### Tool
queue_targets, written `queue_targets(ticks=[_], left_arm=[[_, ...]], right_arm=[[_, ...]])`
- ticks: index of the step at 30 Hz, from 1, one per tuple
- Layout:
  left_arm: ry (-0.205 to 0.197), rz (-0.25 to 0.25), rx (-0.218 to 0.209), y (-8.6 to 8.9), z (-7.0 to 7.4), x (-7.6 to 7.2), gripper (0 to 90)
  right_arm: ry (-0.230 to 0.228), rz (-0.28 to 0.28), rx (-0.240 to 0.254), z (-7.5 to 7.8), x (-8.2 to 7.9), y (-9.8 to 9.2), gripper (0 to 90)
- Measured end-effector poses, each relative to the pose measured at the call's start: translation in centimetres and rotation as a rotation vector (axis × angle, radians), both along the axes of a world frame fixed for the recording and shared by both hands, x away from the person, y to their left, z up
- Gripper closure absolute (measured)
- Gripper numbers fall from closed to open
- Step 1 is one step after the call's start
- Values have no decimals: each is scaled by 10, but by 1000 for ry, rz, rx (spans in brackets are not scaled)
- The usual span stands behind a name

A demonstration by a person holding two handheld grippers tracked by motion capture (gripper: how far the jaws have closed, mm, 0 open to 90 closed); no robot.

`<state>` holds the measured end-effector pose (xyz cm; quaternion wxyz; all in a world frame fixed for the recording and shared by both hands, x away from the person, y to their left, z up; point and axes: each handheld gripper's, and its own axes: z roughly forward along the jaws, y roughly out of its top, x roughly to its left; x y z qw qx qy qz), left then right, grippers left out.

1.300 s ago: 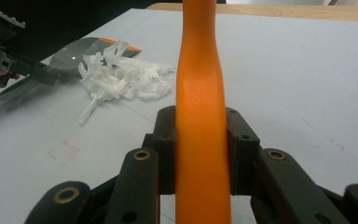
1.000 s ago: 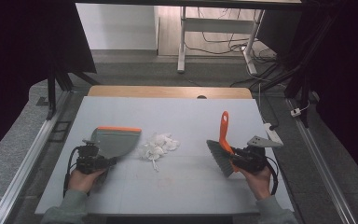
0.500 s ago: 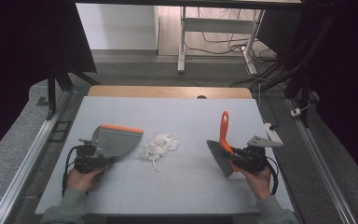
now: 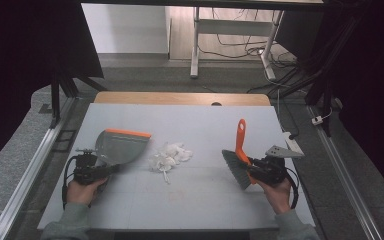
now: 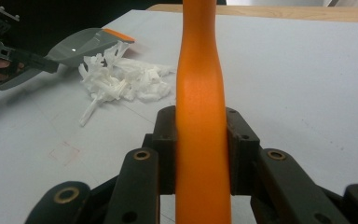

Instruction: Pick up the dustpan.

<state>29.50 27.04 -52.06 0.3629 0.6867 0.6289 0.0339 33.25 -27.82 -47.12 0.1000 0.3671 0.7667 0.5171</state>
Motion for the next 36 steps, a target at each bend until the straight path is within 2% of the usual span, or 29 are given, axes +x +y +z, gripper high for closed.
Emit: queue_targets(ticks=[7,9,15,21,34,36], left_arm=[[-53,-22,0,7,7,-5,615],[-79,-44,-7,9,10,-7,615],[-102,-72,-15,13,13,-10,614],[-133,-112,1,15,20,-14,614],[-163,-181,37,24,27,-22,615],[-179,-227,48,27,28,-24,614]], right_arm=[[-1,-1,1,0,0,0,701],[0,0,0,0,0,0,701],[1,0,4,0,0,0,701],[1,-1,1,0,0,0,700],[-1,0,-4,0,0,1,701],[-1,1,-5,0,0,1,701]])
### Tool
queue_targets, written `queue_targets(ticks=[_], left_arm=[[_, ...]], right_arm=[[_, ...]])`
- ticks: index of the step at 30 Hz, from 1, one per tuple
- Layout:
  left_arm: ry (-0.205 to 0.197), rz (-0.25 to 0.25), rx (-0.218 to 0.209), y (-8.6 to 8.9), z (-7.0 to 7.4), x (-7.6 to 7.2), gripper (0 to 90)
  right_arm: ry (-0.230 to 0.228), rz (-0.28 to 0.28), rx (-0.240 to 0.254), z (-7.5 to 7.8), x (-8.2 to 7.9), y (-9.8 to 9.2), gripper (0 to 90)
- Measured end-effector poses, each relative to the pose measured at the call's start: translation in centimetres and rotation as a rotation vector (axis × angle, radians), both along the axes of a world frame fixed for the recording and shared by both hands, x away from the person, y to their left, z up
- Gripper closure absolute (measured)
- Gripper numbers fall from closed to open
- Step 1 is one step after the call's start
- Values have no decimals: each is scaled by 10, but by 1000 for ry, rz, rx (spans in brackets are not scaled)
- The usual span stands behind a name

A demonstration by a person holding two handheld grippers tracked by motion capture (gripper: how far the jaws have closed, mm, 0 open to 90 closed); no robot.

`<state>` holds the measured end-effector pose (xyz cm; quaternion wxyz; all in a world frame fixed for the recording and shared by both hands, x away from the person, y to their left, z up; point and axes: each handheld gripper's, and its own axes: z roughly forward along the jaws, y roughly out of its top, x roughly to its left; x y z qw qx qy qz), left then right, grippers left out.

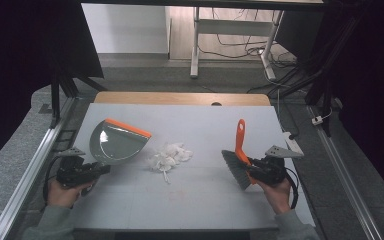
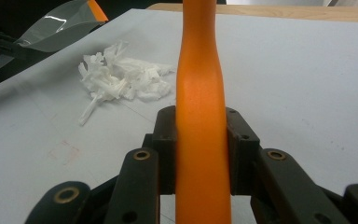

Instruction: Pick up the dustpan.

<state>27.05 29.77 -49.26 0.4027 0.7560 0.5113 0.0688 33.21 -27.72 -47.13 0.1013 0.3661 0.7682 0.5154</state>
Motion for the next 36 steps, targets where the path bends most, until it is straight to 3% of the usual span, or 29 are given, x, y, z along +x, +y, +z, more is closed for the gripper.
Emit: queue_targets(ticks=[6,11,18,22,30,36], left_arm=[[-17,-52,9,4,3,-3,614],[-35,-91,45,3,9,-7,614],[-54,-167,46,3,15,-14,614],[-41,-203,74,-2,16,-20,614],[-18,-271,73,-6,14,-30,614],[36,-309,106,-2,5,-36,614]], right_arm=[[-6,1,5,1,0,0,701],[-8,-1,2,1,-1,0,701],[-10,-1,1,1,-1,0,701],[-9,-1,-1,1,-1,0,701],[-10,-1,1,1,-1,0,701],[-9,-1,-1,0,-1,1,701]])
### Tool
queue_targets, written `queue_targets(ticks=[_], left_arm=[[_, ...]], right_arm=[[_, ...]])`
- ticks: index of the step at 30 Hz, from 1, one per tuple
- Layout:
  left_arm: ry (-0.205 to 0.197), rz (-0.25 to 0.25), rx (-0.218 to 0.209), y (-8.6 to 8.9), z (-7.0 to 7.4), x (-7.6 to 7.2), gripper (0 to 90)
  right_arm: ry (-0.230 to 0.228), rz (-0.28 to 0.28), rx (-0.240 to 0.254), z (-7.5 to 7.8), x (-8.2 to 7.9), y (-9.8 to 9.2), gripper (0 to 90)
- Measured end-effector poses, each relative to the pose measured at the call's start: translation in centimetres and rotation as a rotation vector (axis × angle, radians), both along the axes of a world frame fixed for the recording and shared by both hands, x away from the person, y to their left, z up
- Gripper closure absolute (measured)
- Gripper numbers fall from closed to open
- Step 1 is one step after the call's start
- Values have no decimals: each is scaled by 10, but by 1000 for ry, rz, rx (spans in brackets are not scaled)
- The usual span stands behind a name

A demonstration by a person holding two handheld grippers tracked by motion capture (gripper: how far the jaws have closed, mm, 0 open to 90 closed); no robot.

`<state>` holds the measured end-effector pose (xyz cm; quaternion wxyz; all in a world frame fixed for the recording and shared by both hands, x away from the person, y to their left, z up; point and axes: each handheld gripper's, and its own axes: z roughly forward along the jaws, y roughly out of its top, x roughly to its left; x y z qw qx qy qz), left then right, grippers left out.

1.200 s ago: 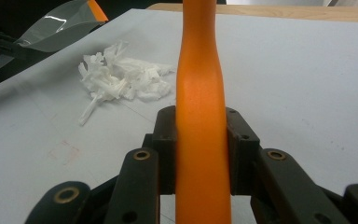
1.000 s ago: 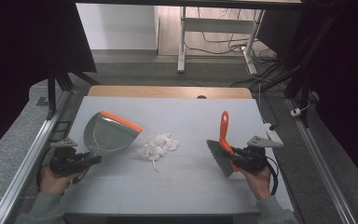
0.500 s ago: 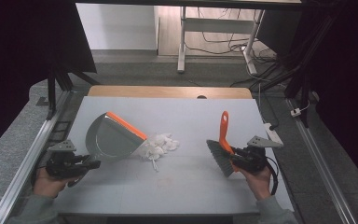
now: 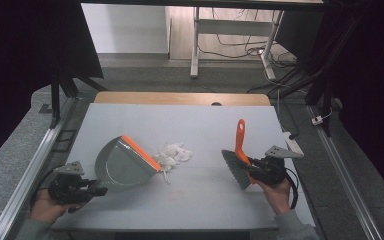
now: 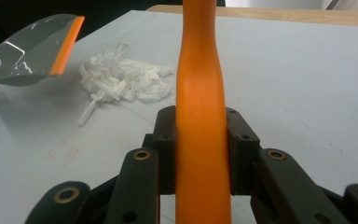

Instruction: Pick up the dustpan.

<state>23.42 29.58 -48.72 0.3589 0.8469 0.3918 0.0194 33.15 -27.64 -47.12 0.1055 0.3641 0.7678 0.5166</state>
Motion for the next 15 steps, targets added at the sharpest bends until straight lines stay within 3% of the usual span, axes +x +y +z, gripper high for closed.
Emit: queue_targets(ticks=[2,9,15], left_arm=[[25,-20,3,2,-4,-2,614],[55,-42,15,2,-12,-9,614],[79,-38,26,9,-16,-13,614]], right_arm=[[-1,1,-1,0,0,0,701],[-3,1,-6,0,0,1,701],[0,3,-9,-1,0,3,701]])
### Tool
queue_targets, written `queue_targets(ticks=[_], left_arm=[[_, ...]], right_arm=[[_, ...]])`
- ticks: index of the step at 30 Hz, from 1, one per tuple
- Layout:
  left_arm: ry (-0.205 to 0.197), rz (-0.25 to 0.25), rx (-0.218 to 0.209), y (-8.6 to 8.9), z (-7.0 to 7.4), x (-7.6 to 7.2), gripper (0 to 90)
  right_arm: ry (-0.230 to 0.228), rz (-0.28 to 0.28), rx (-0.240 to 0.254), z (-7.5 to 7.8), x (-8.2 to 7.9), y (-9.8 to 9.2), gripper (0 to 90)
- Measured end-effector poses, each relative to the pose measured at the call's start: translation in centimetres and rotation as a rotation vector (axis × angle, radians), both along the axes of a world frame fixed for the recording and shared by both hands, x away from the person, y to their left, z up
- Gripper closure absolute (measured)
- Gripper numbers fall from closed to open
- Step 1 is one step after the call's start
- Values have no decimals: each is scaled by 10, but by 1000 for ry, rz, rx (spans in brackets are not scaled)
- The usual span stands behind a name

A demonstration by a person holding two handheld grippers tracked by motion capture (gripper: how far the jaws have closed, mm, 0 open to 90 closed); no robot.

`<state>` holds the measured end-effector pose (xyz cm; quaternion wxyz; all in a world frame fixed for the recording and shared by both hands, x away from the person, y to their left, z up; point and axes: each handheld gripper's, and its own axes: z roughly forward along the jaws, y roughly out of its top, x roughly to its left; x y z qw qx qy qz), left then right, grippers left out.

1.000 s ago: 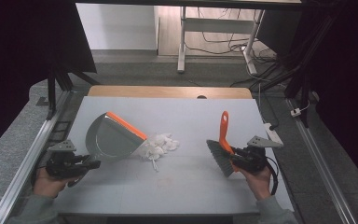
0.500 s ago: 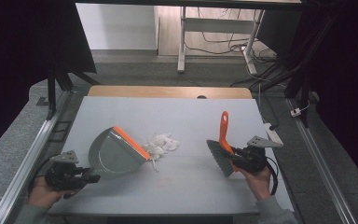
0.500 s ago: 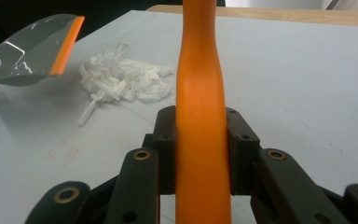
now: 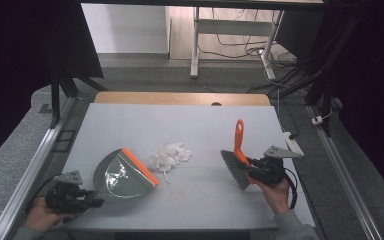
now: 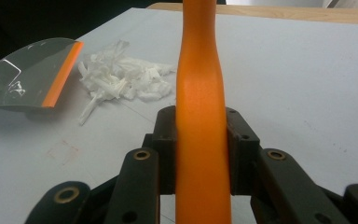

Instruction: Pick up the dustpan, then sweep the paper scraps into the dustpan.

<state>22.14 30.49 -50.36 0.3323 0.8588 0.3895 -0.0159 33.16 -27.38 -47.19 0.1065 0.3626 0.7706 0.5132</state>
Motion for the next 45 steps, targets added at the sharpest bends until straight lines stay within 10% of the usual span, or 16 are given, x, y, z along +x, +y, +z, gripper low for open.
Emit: queue_targets(ticks=[15,45], left_arm=[[28,-17,8,1,-2,3,614],[72,-46,16,-7,-6,8,614]], right_arm=[[-24,1,16,5,2,6,701],[-100,57,-45,24,57,103,701]])
